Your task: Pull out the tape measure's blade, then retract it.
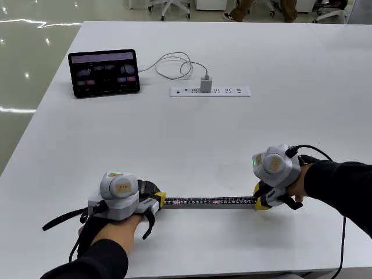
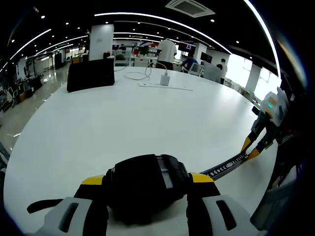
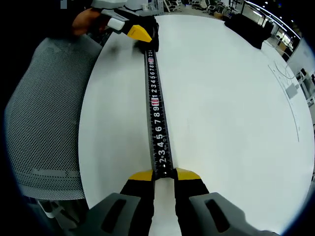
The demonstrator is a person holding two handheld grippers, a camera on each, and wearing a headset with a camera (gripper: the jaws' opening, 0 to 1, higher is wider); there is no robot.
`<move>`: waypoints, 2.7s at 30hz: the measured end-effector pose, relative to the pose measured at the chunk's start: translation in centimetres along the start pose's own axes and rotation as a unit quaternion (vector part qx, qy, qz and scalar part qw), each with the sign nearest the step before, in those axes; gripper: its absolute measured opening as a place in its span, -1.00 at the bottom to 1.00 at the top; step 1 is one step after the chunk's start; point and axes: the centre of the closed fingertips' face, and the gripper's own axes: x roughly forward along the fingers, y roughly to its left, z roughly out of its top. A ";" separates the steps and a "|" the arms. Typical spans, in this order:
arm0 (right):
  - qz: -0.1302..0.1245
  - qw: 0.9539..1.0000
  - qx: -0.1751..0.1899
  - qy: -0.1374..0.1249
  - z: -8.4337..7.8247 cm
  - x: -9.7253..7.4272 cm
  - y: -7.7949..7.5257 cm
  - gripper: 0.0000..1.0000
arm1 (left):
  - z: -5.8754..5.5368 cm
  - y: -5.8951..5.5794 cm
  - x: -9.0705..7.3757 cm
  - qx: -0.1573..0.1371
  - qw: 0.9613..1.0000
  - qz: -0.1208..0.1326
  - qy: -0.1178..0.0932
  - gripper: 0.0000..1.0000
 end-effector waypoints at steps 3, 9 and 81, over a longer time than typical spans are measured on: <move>0.000 1.000 -0.011 0.000 0.2 0.1 0.1 -0.80 | 0.0 0.0 0.0 0.000 1.000 0.000 0.000 0.21; 0.001 1.000 -0.005 -0.001 0.4 0.2 0.1 -0.80 | 0.0 0.0 0.0 0.000 1.000 0.000 -0.001 0.21; -0.006 1.000 -0.001 -0.026 4.7 1.5 0.6 -0.78 | 0.0 0.0 -0.1 -0.005 1.000 -0.003 0.004 0.21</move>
